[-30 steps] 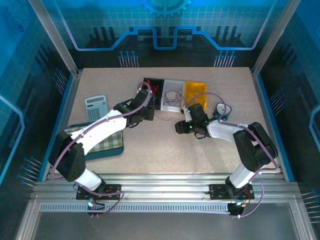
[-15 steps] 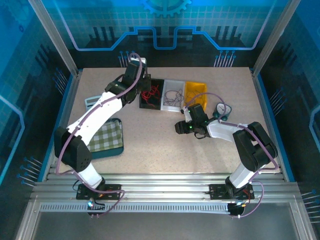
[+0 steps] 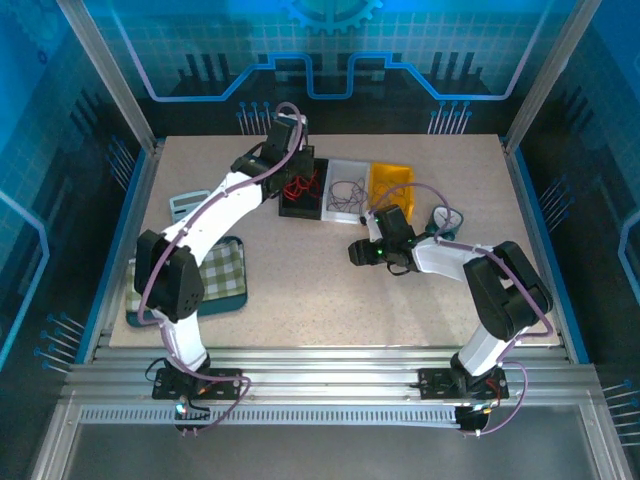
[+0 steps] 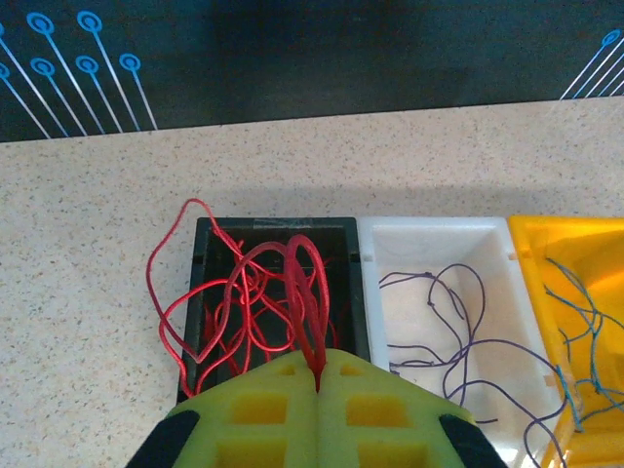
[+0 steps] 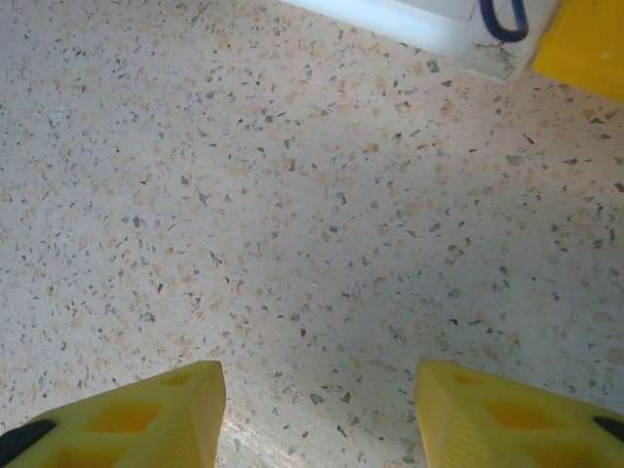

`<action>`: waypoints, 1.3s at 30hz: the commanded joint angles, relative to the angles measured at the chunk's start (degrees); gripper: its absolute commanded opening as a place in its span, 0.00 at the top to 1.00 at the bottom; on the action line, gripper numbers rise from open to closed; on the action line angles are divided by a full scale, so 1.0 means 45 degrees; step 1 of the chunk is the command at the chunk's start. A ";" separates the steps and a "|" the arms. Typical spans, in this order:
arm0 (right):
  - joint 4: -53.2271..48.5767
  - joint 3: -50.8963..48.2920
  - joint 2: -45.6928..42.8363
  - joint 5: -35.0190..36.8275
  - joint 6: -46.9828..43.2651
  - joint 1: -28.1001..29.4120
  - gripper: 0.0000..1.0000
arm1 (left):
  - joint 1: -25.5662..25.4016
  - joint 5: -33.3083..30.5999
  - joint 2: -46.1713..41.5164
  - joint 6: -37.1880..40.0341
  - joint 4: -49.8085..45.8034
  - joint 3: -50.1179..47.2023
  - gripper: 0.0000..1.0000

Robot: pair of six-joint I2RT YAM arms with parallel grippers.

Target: Untangle the cables

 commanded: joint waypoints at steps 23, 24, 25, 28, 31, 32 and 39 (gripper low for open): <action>-0.0779 0.0219 -0.0382 0.0315 -0.0215 -0.0312 0.45 | 0.1779 0.6808 0.3459 -0.3674 -0.0371 0.0761 1.00; -0.0789 0.0151 -0.0468 0.0353 -0.0216 -0.0309 0.45 | 0.1784 0.6918 0.3618 -0.3671 -0.0366 0.0892 1.00; -0.0816 0.0105 -0.0522 0.0392 -0.0207 -0.0327 0.45 | 0.1794 0.7042 0.3846 -0.3692 -0.0400 0.1090 1.00; -0.0852 0.0001 -0.0638 0.0455 -0.0208 -0.0321 0.45 | 0.1795 0.7685 0.4420 -0.3944 -0.0270 0.1577 1.00; -0.0896 0.0020 -0.0661 0.0505 -0.0219 -0.0354 0.45 | 0.1803 0.8293 0.4864 -0.4368 -0.0035 0.1925 1.00; -0.0916 0.0059 -0.0657 0.0514 -0.0207 -0.0360 0.45 | 0.1803 0.8316 0.4963 -0.4450 -0.0072 0.2044 1.00; -0.0938 0.0229 -0.0518 0.0477 -0.0296 -0.0375 0.45 | 0.1871 0.8111 0.4815 -0.4547 -0.0088 0.2071 0.89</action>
